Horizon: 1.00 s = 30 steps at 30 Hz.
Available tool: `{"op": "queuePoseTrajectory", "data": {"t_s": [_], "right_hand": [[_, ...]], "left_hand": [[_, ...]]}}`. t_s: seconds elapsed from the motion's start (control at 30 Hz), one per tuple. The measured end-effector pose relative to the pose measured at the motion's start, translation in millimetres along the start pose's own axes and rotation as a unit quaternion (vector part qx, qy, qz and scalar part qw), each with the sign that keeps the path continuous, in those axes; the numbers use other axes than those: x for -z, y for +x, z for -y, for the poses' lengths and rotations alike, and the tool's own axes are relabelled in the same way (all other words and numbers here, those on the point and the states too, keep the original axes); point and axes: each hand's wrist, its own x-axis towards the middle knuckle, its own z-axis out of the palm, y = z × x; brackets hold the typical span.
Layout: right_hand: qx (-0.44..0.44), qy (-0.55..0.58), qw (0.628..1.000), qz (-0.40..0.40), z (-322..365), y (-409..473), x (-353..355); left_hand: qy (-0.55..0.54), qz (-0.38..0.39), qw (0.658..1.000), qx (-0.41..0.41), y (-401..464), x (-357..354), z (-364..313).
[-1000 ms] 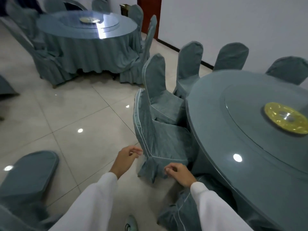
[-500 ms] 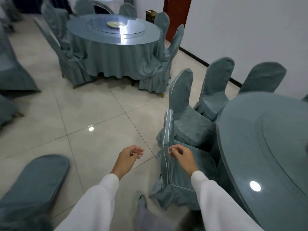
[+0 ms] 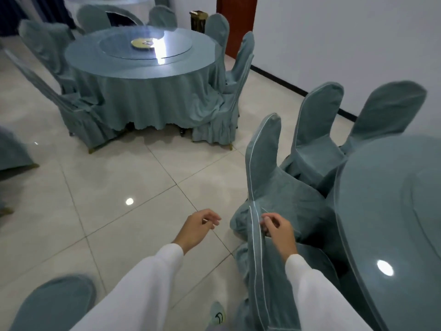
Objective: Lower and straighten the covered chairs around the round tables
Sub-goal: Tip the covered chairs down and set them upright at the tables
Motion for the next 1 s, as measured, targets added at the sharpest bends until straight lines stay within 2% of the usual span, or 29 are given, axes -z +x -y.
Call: {"op": "queuePoseTrajectory", "data": {"t_s": [0.23, 0.47, 0.67, 0.77, 0.9, 1.0], "right_hand": [[-0.036, 0.010, 0.997, -0.064, -14, 36, 8], [-0.128, 0.023, 0.977, -0.170, -42, 29, 14], [-0.216, 0.027, 0.937, -0.273, -45, -15, 8], [-0.257, 0.054, 0.905, -0.335, -39, -43, -9], [-0.301, 0.081, 0.857, -0.411, -23, -75, -36], [-0.329, 0.076, 0.834, -0.436, -20, -93, -63]], "left_hand": [[0.057, 0.112, 0.990, -0.060, 111, -19, -45], [0.113, 0.261, 0.951, -0.118, 201, -59, -61], [0.156, 0.402, 0.887, -0.166, 243, -90, -76], [0.189, 0.467, 0.845, -0.180, 252, -102, -79], [0.202, 0.539, 0.789, -0.217, 248, -113, -85], [0.220, 0.575, 0.753, -0.230, 243, -115, -80]]}}
